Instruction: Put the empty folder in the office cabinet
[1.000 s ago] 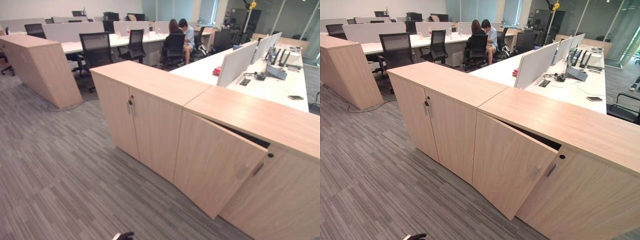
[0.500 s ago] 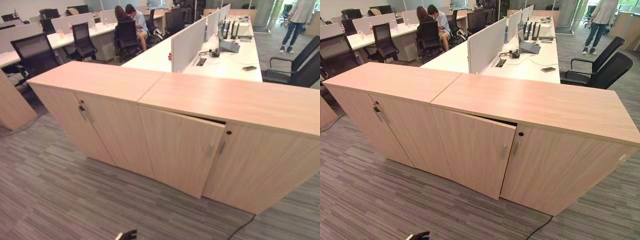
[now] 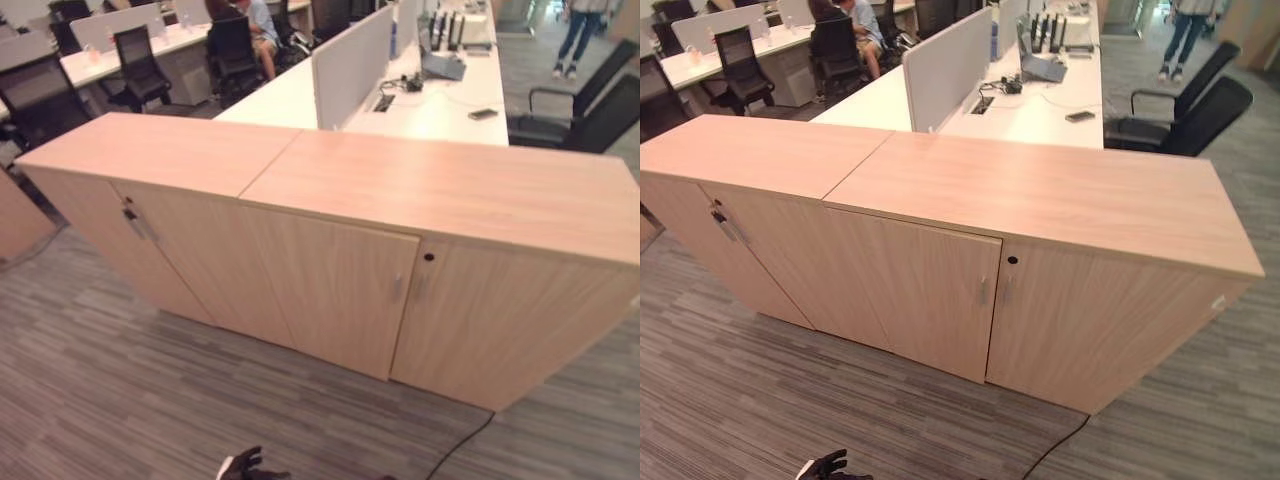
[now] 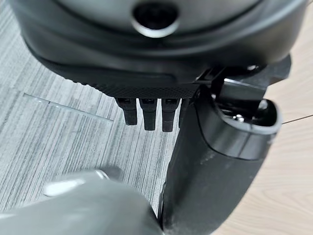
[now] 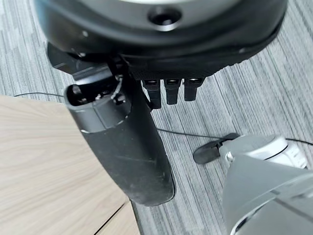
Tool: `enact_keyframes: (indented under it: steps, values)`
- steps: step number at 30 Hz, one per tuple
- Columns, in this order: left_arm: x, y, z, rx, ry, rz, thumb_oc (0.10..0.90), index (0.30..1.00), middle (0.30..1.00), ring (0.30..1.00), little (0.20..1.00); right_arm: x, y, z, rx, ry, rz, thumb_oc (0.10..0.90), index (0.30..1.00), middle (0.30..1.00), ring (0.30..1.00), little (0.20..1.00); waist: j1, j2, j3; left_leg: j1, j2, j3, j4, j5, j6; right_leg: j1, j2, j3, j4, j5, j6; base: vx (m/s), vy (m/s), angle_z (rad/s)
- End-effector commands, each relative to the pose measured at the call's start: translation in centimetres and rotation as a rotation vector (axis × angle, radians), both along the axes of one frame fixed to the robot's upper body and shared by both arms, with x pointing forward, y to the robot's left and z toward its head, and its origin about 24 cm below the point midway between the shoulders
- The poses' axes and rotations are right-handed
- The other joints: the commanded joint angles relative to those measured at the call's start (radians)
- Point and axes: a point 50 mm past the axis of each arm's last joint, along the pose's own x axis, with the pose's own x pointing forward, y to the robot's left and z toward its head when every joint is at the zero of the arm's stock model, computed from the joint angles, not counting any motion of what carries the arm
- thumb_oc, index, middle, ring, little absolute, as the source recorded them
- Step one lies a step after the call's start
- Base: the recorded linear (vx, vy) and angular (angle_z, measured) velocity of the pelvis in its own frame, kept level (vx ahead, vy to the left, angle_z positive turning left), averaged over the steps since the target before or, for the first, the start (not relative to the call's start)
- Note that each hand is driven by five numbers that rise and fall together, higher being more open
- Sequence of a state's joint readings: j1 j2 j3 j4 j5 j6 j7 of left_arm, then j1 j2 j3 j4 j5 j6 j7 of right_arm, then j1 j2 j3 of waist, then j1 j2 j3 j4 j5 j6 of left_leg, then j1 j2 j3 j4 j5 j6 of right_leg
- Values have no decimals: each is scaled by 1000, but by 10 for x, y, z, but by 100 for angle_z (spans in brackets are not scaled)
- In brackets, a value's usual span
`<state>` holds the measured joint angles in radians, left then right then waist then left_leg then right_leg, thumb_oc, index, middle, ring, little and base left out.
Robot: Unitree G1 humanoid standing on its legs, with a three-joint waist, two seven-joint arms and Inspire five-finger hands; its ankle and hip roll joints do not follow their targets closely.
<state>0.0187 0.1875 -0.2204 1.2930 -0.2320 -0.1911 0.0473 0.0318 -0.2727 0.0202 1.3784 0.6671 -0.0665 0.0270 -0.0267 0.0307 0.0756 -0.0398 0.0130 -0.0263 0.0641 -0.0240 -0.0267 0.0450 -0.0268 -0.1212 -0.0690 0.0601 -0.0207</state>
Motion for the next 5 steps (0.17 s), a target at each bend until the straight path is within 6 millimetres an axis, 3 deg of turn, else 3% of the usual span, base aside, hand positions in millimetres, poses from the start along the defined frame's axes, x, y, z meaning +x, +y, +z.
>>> enact_keyframes:
  steps: [1,2,5]
  values:
    - [3,-2,0,-39,-10,-33,800,900,900,900,900,0,6,-2,16,15,19,800,900,900,900,900,-22,-33,-85,34,-8,22,-92,29,-15,-10,3,32,54,-101,89,157,136,-45]
    - [2,-7,0,-47,-3,-77,800,900,900,900,900,-4,6,-2,16,33,32,800,900,900,900,900,-29,-25,-103,66,-10,37,-149,42,-12,0,3,33,26,-92,96,118,99,-32]
    - [3,-8,0,-52,-2,-100,800,900,900,900,900,-8,8,-3,24,51,34,800,900,900,900,900,-34,-22,-111,69,-13,47,-151,32,-14,13,-2,27,4,-83,103,57,77,-9]
